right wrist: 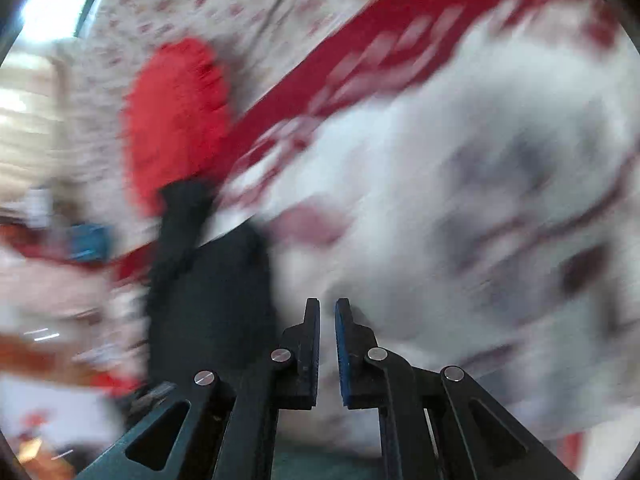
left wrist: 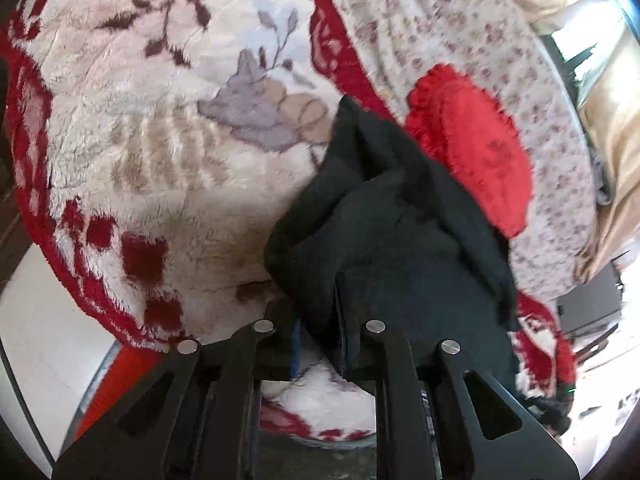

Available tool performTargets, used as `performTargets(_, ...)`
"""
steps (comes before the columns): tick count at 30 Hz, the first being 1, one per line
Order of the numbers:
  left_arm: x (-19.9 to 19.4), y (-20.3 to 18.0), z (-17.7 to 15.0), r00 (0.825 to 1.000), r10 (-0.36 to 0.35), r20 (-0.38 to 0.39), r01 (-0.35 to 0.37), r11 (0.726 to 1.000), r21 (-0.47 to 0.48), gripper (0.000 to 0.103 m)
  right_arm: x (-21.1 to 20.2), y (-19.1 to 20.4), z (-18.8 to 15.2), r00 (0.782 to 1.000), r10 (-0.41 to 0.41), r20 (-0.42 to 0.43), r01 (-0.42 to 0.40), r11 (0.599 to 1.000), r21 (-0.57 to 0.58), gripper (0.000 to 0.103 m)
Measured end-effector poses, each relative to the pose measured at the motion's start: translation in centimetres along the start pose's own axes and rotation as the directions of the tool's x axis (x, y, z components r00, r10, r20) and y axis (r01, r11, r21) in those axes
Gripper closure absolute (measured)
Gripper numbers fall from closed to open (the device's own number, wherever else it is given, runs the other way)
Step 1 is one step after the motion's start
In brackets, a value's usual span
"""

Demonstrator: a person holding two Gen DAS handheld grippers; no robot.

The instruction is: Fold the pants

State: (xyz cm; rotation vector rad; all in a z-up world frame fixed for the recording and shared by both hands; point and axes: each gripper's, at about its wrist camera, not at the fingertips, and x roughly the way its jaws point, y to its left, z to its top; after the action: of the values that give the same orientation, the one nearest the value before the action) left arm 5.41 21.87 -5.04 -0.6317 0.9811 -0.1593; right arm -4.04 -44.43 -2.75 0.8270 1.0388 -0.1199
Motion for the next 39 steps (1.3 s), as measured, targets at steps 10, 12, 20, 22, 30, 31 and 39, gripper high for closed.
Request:
performTargets(10, -3.6, -0.5, -0.2, 0.954, 0.194, 0.228, -0.212, 0.976, 0.058, 0.069, 3.0, 19.0, -2.3, 0.977, 0.136, 0.163, 0.022, 0.699, -0.715, 0.078)
performTargets(12, -4.7, -0.7, -0.2, 0.943, 0.187, 0.275, -0.211, 0.976, 0.057, 0.069, 5.8, 21.5, -2.9, 0.986, 0.115, 0.123, 0.023, 0.632, -0.775, 0.078)
performTargets(20, -3.2, -5.3, -1.9, 0.988, -0.019, 0.152, -0.011, 0.98, 0.197, 0.066, 10.8, 23.7, -2.9, 0.991, 0.028, 0.13, 0.091, 0.567, -0.818, 0.077)
performTargets(22, -1.8, -6.7, -2.5, 0.994, -0.044, 0.104, 0.02, 0.975, 0.221, 0.065, 10.8, 24.0, -3.0, 0.989, 0.045, 0.14, 0.093, 0.547, -0.832, 0.073)
performTargets(30, 2.5, -10.3, -4.2, 1.0, 0.012, -0.006, -0.009, 0.953, 0.303, 0.06, 13.8, 23.6, -2.4, 0.984, -0.109, 0.142, 0.179, 0.544, -0.82, 0.077)
performTargets(31, 2.8, -10.3, -4.2, 1.0, 0.016, -0.009, -0.012, 0.954, 0.301, 0.06, 13.3, 23.4, -1.7, 0.984, -0.097, 0.146, 0.175, 0.587, -0.791, 0.093)
performTargets(39, 3.4, -11.5, -5.6, 0.999, 0.03, 0.033, -0.04, 0.931, 0.362, 0.038, 8.0, 16.7, 6.4, 0.956, 0.127, 0.266, -0.004, 0.908, -0.42, 0.096)
